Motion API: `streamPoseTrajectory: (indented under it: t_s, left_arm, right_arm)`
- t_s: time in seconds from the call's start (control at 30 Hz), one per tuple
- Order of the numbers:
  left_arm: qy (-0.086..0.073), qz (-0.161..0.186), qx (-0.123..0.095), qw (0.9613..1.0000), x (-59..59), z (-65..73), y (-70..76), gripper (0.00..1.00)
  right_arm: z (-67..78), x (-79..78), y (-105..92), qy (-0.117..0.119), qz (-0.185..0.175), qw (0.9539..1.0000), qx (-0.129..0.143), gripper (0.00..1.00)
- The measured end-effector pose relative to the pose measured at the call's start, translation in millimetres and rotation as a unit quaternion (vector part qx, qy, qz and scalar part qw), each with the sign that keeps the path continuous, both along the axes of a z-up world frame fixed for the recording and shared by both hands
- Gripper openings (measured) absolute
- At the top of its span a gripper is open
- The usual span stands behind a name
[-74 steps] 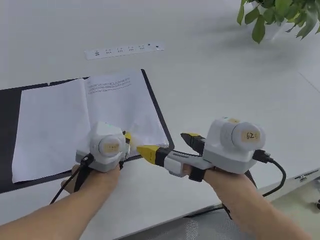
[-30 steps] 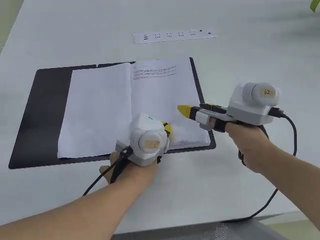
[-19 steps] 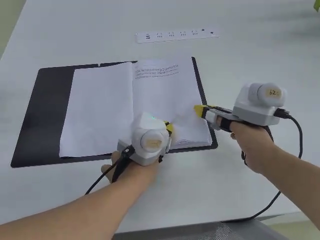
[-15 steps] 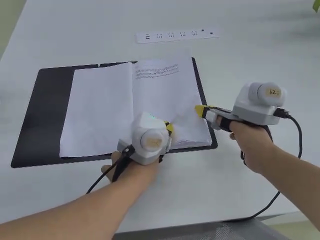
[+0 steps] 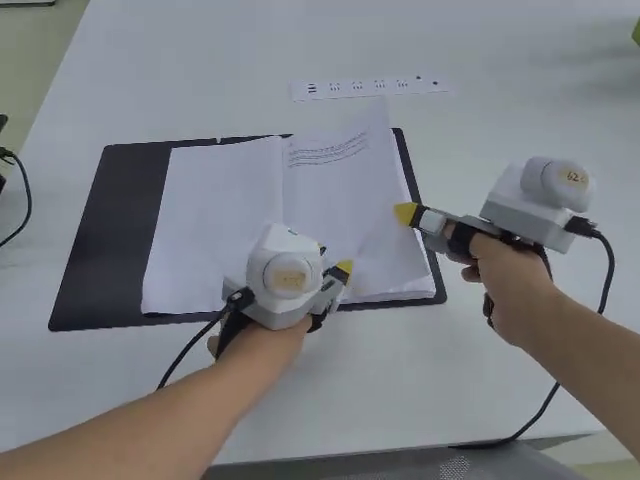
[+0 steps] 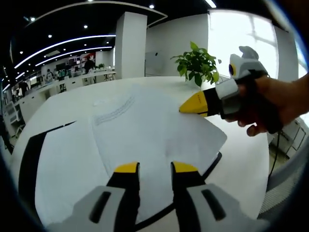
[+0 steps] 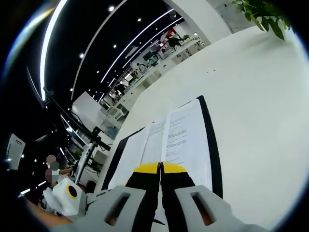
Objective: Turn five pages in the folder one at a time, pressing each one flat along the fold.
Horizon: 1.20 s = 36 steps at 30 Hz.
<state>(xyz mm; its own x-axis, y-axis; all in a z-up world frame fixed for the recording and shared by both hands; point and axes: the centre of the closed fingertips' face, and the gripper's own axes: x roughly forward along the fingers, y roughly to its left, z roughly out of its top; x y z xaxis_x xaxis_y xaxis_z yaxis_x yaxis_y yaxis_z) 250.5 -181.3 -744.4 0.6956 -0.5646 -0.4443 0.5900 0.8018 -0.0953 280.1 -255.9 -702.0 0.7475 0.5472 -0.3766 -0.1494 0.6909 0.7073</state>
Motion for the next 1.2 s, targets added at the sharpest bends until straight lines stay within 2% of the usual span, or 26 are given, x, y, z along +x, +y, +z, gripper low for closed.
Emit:
streamPoseTrajectory:
  t_s: [0.07, 0.1, 0.13, 0.2, 0.37, 0.57, 0.67, 0.8, 0.97, 1.2]
  left_arm:
    - [-0.01, 0.004, -0.016, 0.9998, -3.1, 13.7, 11.2, 0.25]
    - [-0.011, 0.005, -0.017, 0.9998, -3.7, 16.0, 13.8, 0.25]
    - [-0.018, 0.009, -0.018, 0.9996, -6.0, 23.5, 22.4, 0.25]
    - [-0.021, 0.015, -0.03, 0.9992, -9.9, 33.9, 35.6, 0.25]
    - [-0.04, 0.03, -0.034, 0.9982, -19.2, 52.4, 71.7, 0.25]
    - [-0.055, 0.051, -0.034, 0.9966, -28.7, 67.8, 111.0, 0.26]
    - [-0.058, 0.067, -0.038, 0.9953, -33.0, 74.1, 132.2, 0.26]
    - [-0.061, 0.077, -0.037, 0.9945, -38.7, 77.2, 151.9, 0.26]
    - [-0.059, 0.096, -0.032, 0.9932, -46.4, 78.3, 178.3, 0.25]
    - [-0.057, 0.111, -0.023, 0.992, -54.4, 75.9, 199.5, 0.24]
  right_arm:
    - [10.5, -1.4, 6.3, -0.007, -0.001, 0.9999, 0.014, 0.0]
    - [17.6, -2.4, 12.0, -0.009, -0.002, 0.9997, 0.022, 0.0]
    - [23.9, -2.6, 17.3, -0.014, -0.001, 0.9994, 0.033, 0.0]
    - [34.7, -3.1, 28.6, -0.019, -0.001, 0.9988, 0.044, 0.0]
    - [54.8, -3.9, 66.7, -0.029, 0.012, 0.997, 0.071, 0.0]
    - [68.5, -2.9, 112.7, -0.037, 0.029, 0.9953, 0.085, 0.0]
    - [70.6, -2.4, 136.7, -0.036, 0.038, 0.9947, 0.088, 0.0]
    - [69.6, -2.4, 163.2, -0.032, 0.05, 0.9941, 0.09, 0.0]
    - [60.8, 0.3, 197.3, -0.026, 0.069, 0.9939, 0.082, 0.0]
    - [46.5, 3.2, 228.9, -0.01, 0.08, 0.9942, 0.07, 0.0]
